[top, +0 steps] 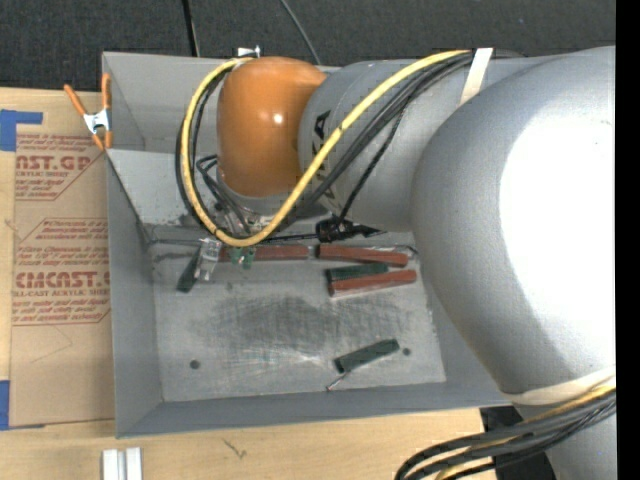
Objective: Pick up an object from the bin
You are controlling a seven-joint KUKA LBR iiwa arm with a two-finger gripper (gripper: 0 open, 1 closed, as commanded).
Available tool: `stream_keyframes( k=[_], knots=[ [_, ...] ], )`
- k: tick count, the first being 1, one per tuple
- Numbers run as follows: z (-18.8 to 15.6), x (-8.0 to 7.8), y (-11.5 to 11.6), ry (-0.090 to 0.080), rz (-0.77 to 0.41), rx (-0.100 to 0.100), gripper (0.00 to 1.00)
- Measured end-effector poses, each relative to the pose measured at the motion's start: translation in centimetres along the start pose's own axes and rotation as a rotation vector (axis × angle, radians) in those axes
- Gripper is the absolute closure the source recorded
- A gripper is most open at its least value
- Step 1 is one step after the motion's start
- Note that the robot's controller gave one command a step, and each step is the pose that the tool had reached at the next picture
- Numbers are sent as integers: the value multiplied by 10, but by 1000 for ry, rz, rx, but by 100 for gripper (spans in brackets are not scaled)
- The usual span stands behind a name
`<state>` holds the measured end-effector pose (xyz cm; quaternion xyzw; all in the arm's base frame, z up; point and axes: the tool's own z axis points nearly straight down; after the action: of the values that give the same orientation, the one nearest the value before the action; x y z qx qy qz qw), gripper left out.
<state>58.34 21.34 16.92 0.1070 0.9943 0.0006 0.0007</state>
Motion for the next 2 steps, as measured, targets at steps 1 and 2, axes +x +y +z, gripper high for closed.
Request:
stream_keyframes(
  k=[1,2],
  knots=[
    [-19,2,4,1,159,1,100],
    [13,-2,8,-3,132,0,100]
  ],
)
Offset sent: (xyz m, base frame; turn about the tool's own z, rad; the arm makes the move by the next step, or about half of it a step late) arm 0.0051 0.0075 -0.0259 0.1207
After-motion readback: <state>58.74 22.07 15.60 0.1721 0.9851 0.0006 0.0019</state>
